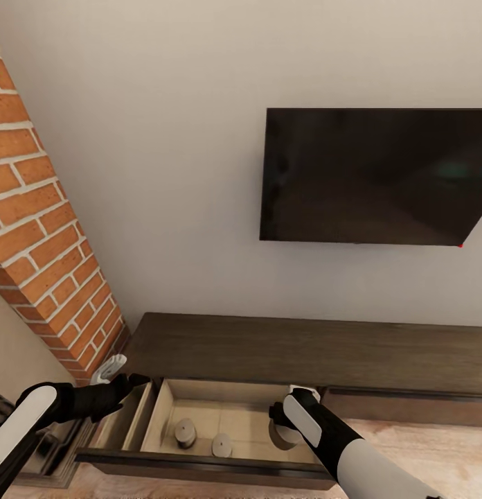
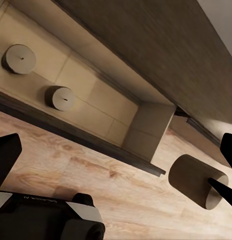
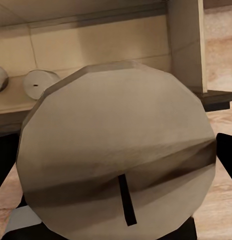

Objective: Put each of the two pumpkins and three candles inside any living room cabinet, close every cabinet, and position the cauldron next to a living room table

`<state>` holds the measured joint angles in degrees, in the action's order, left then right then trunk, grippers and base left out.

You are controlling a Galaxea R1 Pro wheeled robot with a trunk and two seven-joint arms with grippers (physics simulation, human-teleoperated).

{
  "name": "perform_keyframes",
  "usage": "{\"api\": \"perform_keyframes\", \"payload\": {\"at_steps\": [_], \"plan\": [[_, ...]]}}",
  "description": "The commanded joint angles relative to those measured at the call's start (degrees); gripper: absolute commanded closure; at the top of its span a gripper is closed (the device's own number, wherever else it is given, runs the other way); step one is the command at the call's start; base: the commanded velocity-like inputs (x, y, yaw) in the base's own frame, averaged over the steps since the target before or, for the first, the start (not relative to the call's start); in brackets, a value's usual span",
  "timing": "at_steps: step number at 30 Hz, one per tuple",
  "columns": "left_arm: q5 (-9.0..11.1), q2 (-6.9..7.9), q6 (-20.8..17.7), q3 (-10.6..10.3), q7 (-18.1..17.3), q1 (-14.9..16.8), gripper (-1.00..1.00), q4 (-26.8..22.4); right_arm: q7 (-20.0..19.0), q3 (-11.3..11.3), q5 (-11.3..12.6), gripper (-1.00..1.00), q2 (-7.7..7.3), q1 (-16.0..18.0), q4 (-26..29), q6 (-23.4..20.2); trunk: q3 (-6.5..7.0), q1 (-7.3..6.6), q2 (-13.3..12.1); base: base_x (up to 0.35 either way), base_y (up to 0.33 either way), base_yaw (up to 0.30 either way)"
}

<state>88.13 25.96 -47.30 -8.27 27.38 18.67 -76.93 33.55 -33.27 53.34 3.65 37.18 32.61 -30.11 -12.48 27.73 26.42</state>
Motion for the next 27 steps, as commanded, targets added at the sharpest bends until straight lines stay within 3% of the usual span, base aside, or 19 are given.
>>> {"api": "perform_keyframes", "payload": {"at_steps": [1, 27], "plan": [[0.58, 0.05, 0.03, -0.08, 0.57, 0.05, -1.00, -0.04, 0.43, -0.34, 0.40, 1.00, -0.04, 0.07, 0.11, -0.06, -0.11, 0.03, 0.11, -0.026, 0.000, 0.000], [0.42, 0.26, 0.08, -0.02, 0.57, 0.05, -1.00, 0.02, -0.68, -0.31, 0.36, 1.00, -0.04, 0.07, 0.20, 0.22, -0.11, 0.03, 0.11, 0.017, 0.008, -0.045]]}}
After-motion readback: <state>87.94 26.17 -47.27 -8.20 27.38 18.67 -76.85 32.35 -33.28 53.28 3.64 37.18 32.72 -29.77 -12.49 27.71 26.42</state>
